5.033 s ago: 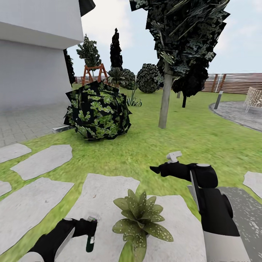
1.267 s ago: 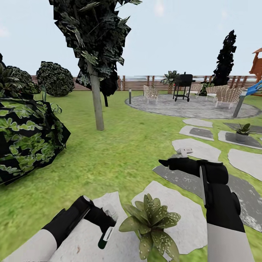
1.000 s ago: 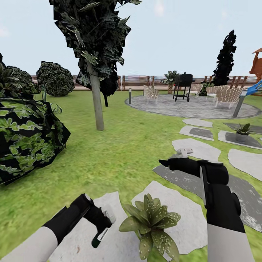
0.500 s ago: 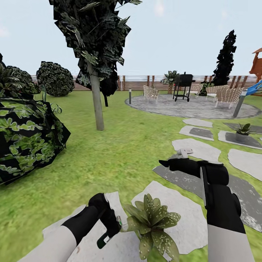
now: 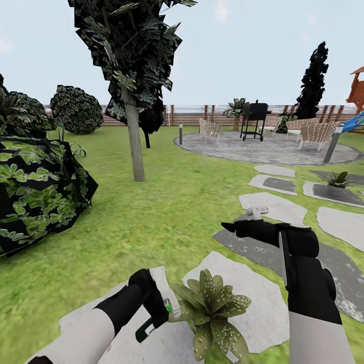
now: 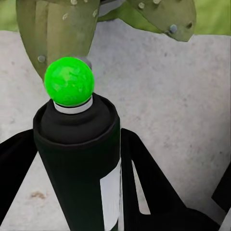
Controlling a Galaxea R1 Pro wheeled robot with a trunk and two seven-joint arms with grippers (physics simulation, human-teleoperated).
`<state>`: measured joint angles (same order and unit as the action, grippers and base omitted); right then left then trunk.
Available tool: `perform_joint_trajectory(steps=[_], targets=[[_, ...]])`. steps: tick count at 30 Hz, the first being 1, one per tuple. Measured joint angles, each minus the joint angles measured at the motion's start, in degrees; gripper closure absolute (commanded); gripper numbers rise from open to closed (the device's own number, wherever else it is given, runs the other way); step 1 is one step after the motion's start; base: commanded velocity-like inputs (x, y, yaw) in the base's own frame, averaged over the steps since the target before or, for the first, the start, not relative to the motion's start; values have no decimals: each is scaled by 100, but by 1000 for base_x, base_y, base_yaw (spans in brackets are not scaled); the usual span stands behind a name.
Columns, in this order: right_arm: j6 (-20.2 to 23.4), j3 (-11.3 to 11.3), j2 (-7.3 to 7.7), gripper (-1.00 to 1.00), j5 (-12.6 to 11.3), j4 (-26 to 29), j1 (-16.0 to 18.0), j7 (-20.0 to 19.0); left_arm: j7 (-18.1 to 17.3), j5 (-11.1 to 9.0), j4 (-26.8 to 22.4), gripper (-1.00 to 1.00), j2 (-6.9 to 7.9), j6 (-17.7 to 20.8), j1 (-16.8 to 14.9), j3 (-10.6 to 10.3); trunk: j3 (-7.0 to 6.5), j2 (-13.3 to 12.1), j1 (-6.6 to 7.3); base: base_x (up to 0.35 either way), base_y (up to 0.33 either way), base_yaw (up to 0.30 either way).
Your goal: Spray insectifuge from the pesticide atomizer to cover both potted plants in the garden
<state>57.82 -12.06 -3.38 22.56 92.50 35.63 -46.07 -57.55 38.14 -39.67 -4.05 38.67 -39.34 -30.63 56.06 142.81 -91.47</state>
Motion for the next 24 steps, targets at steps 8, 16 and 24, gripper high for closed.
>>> perform_joint_trajectory(steps=[8, 16, 24], targets=[[-8, -5, 1, -100, 0, 0, 0, -8, 727, -44, 321, 100, -51, 3, -1, 145, 0, 0, 0, 0, 0, 0], [-9, -5, 1, -100, -1, 0, 0, -8, 1307, -45, 643, 100, -146, 158, -2, 262, 0, 0, 0, 0, 0, 0], [-9, -5, 1, -100, 0, 0, 0, -3, 1735, -72, 651, 100, -227, 169, -2, 340, 0, 0, 0, 0, 0, 0]])
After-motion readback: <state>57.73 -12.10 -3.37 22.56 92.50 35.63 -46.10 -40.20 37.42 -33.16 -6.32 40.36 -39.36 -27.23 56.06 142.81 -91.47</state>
